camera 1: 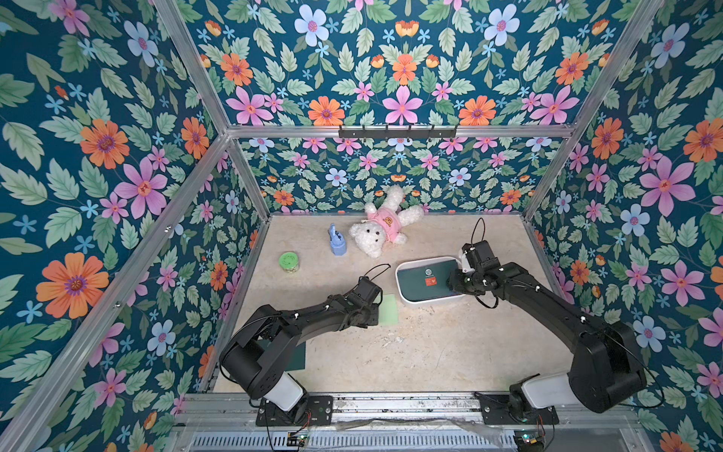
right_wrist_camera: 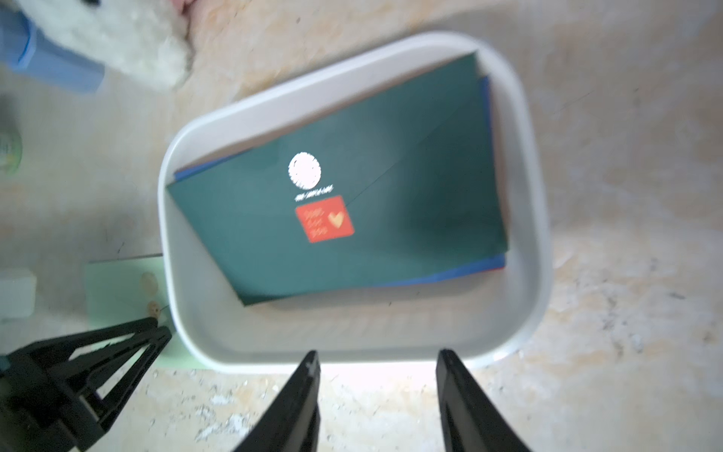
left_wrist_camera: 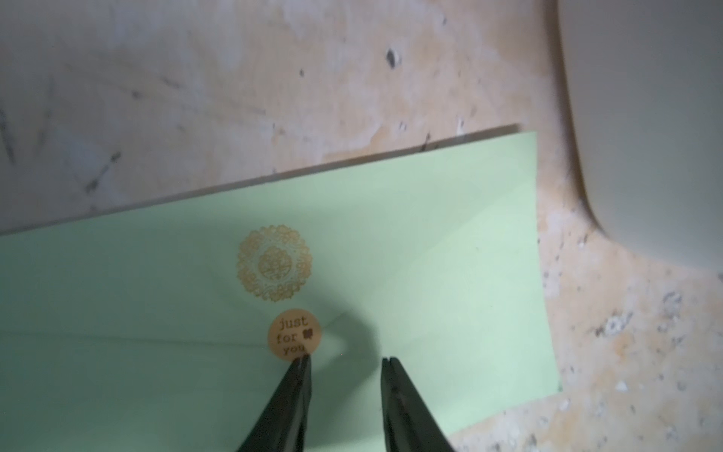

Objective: Put the sealed envelopes into the storage box
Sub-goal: Move the envelope to the center of the board, then pick up the envelope from the center of the board.

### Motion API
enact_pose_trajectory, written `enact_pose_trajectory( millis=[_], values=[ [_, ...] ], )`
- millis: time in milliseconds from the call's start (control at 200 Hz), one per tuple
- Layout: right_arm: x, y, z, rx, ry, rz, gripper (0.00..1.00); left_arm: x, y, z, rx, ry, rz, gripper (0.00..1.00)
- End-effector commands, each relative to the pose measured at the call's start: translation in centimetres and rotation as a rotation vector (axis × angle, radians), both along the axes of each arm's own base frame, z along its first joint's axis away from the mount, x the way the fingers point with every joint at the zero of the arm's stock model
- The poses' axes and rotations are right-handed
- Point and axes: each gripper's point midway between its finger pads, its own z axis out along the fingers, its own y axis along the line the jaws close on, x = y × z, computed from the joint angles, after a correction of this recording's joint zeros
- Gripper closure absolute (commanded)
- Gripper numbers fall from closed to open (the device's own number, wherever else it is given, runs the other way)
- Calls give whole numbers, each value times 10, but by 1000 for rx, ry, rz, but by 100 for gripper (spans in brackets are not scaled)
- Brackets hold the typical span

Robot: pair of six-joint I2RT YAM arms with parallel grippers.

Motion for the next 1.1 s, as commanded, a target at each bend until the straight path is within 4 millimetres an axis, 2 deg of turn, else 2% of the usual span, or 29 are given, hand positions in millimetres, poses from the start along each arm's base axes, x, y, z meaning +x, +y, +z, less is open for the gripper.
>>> enact_pose_trajectory(
  millis=[0,135,220,405,620,725,910,1100],
  values=[
    [-23,15,-3,33,32,-21,49,-22,19,11,73,87,-3,60],
    [-49,42,-7,113,49,-5,49,-4,5,45,36,21,-12,56],
    [-63,65,-13,189,63,9,49,10,-4,55,0,-16,-6,54],
    [-88,107,-31,331,108,-8,45,28,-7,34,3,-4,14,55],
    [-105,141,-43,458,153,-30,45,21,-3,8,6,30,15,55],
    [-115,150,-54,466,190,-25,46,16,11,-6,19,52,68,55],
    [-133,167,-64,497,244,-10,46,10,33,-11,26,53,155,55],
    [-141,175,-73,504,268,-21,47,-4,38,-15,-1,90,190,56]
  ],
)
